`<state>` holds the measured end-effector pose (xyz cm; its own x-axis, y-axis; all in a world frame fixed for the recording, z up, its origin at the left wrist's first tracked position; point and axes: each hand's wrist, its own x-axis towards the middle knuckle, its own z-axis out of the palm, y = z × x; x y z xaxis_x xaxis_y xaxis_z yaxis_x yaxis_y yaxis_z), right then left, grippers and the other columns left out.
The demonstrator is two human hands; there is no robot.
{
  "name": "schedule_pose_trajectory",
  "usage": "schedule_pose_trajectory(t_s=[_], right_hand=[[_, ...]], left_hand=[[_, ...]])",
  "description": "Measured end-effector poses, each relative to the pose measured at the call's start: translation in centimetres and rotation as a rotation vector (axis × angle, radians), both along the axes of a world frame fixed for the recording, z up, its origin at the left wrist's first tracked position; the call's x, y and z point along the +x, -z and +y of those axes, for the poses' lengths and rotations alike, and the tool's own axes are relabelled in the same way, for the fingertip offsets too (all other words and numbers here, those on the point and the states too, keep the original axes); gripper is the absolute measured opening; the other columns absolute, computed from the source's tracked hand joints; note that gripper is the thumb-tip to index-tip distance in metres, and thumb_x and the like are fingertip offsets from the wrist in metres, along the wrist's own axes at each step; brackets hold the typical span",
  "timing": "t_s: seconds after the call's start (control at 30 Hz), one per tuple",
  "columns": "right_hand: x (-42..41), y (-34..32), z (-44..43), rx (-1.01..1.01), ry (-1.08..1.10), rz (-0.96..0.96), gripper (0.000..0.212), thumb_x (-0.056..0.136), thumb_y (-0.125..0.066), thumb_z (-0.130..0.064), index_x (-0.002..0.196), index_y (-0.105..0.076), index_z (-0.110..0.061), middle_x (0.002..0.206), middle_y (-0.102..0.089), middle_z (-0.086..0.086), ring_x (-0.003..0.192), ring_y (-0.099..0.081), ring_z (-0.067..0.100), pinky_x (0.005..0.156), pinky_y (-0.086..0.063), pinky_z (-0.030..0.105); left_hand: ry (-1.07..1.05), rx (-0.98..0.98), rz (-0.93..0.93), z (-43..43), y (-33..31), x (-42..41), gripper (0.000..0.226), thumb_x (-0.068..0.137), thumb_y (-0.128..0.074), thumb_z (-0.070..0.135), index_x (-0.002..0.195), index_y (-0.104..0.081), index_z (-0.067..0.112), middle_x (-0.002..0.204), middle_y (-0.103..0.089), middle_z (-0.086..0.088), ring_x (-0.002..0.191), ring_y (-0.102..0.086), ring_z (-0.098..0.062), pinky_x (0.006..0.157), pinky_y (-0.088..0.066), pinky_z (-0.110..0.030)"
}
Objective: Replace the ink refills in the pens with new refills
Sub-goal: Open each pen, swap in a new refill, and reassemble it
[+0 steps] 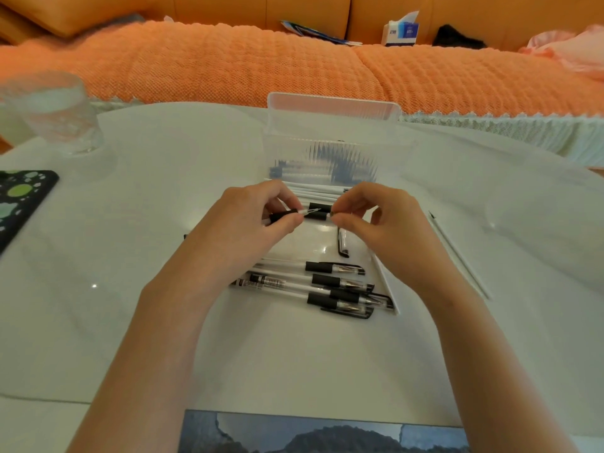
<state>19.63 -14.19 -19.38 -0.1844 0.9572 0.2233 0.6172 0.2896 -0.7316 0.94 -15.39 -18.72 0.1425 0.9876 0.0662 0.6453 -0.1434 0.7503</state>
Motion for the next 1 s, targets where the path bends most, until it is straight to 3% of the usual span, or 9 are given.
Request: schedule_pose_trajectory(t_s=[0.37,0.6,0.8,0.9,1.0], right_hand=[[-0.5,-0.2,-0.3,-0.023,-0.059,0.063,0.007,0.085,-0.066,-0.013,0.087,-0.067,-0.019,0.078,-0.062,-0.016,0.073,-0.052,-0.01,0.066,-0.038,0.003],[-0.8,0.1,-0.2,-0.047,-0.078,0.058,0.006,0.088,-0.063,-0.019,0.088,-0.065,-0.024,0.079,-0.062,-0.015,0.073,-0.053,-0.009,0.066,-0.039,0.004],[-0.9,0.2,-0.3,-0.095,-0.098,0.024,0.013,0.095,-0.052,-0.028,0.094,-0.064,-0.023,0.079,-0.064,-0.011,0.072,-0.056,0.003,0.066,-0.044,0.009],[-0.5,-0.2,-0.3,-0.087,-0.099,0.103,0.014,0.09,-0.059,-0.029,0.102,-0.062,-0.023,0.084,-0.063,-0.014,0.073,-0.057,0.0,0.067,-0.043,0.007],[-0.3,0.0,-0.3,-0.073,-0.107,0.083,0.015,0.083,-0.069,-0.023,0.097,-0.063,-0.024,0.084,-0.064,-0.013,0.075,-0.057,0.0,0.069,-0.044,0.009]], left_hand=[[0.037,0.027,0.026,-0.1,-0.1,0.5,0.008,0.084,-0.067,0.032,0.092,-0.064,0.034,0.086,-0.065,0.016,0.09,-0.06,0.001,0.082,-0.046,-0.02],[0.056,0.046,0.059,-0.1,-0.3,1.2,0.015,0.083,-0.068,0.03,0.097,-0.062,0.032,0.09,-0.065,0.015,0.086,-0.057,0.005,0.072,-0.038,-0.007],[0.04,0.068,0.061,-0.1,-0.5,1.2,0.025,0.078,-0.074,0.029,0.096,-0.057,0.032,0.086,-0.065,0.017,0.082,-0.057,0.006,0.071,-0.039,-0.01],[0.038,0.059,0.043,-0.2,-0.5,1.2,0.023,0.078,-0.074,0.028,0.094,-0.058,0.03,0.089,-0.065,0.015,0.086,-0.059,0.002,0.078,-0.043,-0.017],[0.035,0.068,0.034,-0.2,-0.5,1.2,0.021,0.077,-0.075,0.029,0.092,-0.059,0.029,0.089,-0.065,0.015,0.086,-0.059,0.002,0.075,-0.042,-0.014]])
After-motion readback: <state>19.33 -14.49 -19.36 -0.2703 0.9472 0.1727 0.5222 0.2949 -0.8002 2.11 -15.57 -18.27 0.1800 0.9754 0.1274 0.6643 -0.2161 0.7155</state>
